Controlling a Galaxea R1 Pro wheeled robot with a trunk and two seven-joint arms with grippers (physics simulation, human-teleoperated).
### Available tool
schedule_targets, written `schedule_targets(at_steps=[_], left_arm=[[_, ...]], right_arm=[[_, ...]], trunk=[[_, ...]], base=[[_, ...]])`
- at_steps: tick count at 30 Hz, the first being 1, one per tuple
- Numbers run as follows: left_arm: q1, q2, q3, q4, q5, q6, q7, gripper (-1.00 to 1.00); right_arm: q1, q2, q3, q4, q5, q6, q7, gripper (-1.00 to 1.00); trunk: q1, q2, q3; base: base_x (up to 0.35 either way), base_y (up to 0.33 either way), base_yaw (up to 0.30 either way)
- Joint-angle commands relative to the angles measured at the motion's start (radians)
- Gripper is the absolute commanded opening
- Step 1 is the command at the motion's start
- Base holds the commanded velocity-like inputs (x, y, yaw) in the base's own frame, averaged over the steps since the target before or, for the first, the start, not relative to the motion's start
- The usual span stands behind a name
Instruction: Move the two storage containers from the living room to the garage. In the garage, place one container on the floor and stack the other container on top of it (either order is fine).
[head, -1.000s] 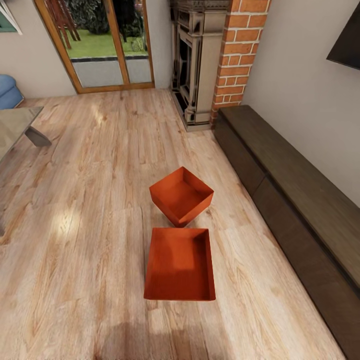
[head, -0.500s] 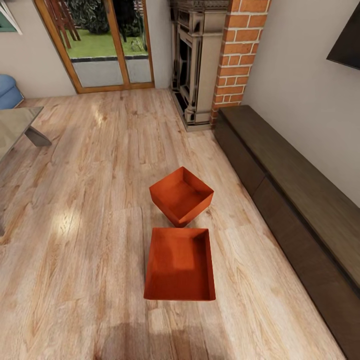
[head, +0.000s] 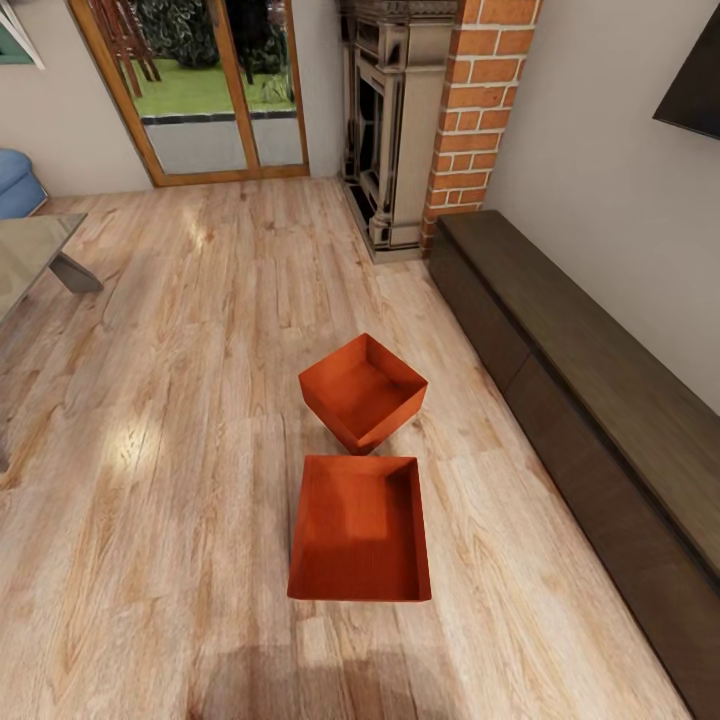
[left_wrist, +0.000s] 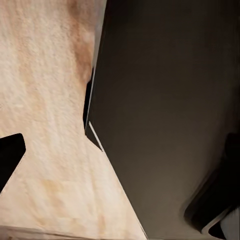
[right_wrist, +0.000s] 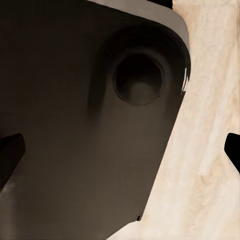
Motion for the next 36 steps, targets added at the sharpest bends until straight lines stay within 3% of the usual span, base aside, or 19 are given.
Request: schedule_targets(at_steps=[1, 5, 9, 11, 14, 15, 17, 19, 21, 28, 29, 30, 32, 36], left_arm=[[0.001, 0.002, 0.001, -0.022, 0.008, 0.008, 0.001, 1.00], [0.001, 0.026, 0.003, -0.139, 0.011, 0.027, 0.004, 1.00], [0.000, 0.037, 0.007, -0.265, 0.012, 0.096, 0.038, 1.00], [-0.009, 0.032, 0.008, -0.342, 0.012, 0.176, 0.089, 1.00], [-0.102, 0.024, 0.008, -0.467, 0.010, 0.312, 0.190, 1.00], [-0.121, 0.023, 0.008, -0.480, 0.011, 0.332, 0.201, 1.00], [-0.218, 0.021, 0.008, -0.504, 0.010, 0.410, 0.230, 1.00], [-0.323, 0.018, 0.006, -0.499, 0.011, 0.474, 0.242, 1.00], [-0.391, 0.005, 0.004, -0.484, 0.008, 0.501, 0.245, 1.00], [-0.583, -0.064, -0.002, -0.387, -0.010, 0.522, 0.251, 1.00], [-0.666, -0.075, -0.002, -0.306, -0.019, 0.517, 0.251, 1.00], [-0.705, -0.081, -0.002, -0.258, -0.022, 0.510, 0.251, 1.00], [-0.751, -0.089, -0.002, -0.188, -0.026, 0.479, 0.251, 1.00], [-0.786, -0.096, -0.003, -0.108, -0.029, 0.381, 0.251, 1.00]], right_arm=[[-0.001, 0.000, 0.003, -0.017, -0.012, 0.012, -0.005, 1.00], [-0.016, 0.036, -0.018, -0.086, -0.031, 0.114, -0.020, 1.00], [-0.097, 0.077, -0.024, -0.111, -0.043, 0.158, -0.031, 1.00], [-0.165, 0.090, -0.026, -0.117, -0.044, 0.169, -0.034, 1.00], [-0.302, 0.121, -0.026, -0.115, -0.046, 0.177, -0.043, 1.00], [-0.322, 0.125, -0.026, -0.112, -0.047, 0.178, -0.046, 1.00], [-0.397, 0.135, -0.026, -0.106, -0.049, 0.182, -0.055, 1.00], [-0.455, 0.140, -0.026, -0.104, -0.049, 0.183, -0.061, 1.00], [-0.494, 0.142, -0.026, -0.103, -0.049, 0.184, -0.063, 1.00], [-0.613, 0.146, -0.027, -0.098, -0.052, 0.189, -0.095, 1.00], [-0.648, 0.147, -0.028, -0.088, -0.053, 0.187, -0.104, 1.00], [-0.657, 0.148, -0.028, -0.082, -0.053, 0.183, -0.107, 1.00], [-0.665, 0.148, -0.031, -0.072, -0.054, 0.175, -0.109, 1.00], [-0.671, 0.149, -0.065, -0.040, -0.055, 0.130, -0.110, 1.00]], trunk=[[0.000, 0.000, -0.001], [0.000, 0.000, -0.001], [0.000, 0.000, -0.001], [0.000, 0.000, -0.001], [0.000, 0.000, -0.001], [0.000, 0.000, -0.001], [0.000, 0.000, -0.001], [0.000, 0.000, -0.001], [0.000, 0.000, -0.001], [0.000, 0.000, -0.001], [0.000, 0.000, -0.001], [0.000, 0.000, -0.001], [0.000, 0.000, -0.001], [0.000, 0.000, -0.001]], base=[[0.000, 0.000, 0.000], [0.000, 0.000, 0.000], [0.000, 0.000, 0.000], [0.000, 0.000, 0.000], [0.000, 0.000, 0.000], [0.000, 0.000, 0.000], [0.000, 0.000, 0.000], [0.000, 0.000, 0.000], [0.000, 0.000, 0.000], [0.000, 0.000, 0.000], [0.000, 0.000, 0.000], [0.000, 0.000, 0.000], [0.000, 0.000, 0.000], [0.000, 0.000, 0.000]])
